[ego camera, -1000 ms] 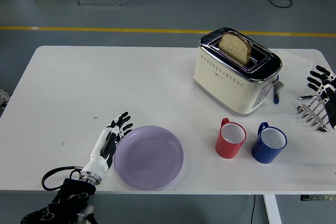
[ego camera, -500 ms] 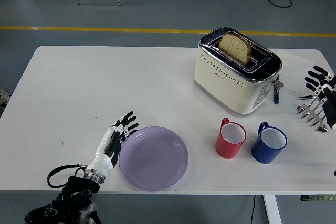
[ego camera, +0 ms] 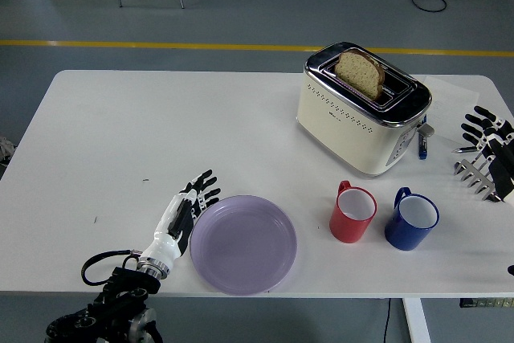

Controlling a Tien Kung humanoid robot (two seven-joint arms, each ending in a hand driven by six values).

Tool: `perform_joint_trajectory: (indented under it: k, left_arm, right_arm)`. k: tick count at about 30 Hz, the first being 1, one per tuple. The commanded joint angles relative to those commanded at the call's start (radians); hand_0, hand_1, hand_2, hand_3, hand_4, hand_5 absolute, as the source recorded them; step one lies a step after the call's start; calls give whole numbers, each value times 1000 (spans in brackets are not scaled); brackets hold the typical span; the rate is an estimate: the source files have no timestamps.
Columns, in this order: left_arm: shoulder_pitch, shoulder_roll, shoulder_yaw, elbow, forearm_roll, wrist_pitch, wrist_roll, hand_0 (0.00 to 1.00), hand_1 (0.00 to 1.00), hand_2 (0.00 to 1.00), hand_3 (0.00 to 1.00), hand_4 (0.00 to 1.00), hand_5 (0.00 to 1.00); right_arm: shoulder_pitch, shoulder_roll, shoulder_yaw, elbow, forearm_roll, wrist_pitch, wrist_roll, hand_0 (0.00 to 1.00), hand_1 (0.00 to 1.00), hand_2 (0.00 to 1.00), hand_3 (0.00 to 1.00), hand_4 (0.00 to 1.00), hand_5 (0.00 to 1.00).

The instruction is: Push plate across desktop,pick up the break from the machine,place the break in the plate

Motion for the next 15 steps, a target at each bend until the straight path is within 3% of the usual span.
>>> perform_joint_trajectory:
  k: [15]
  left_arm:
    - [-2,-20,5,18,0,-3,-3,796,836,922,915,537,998]
  right_arm:
    - [-13,-1,-11,-3,1,0,1,857,772,775,788,508,535]
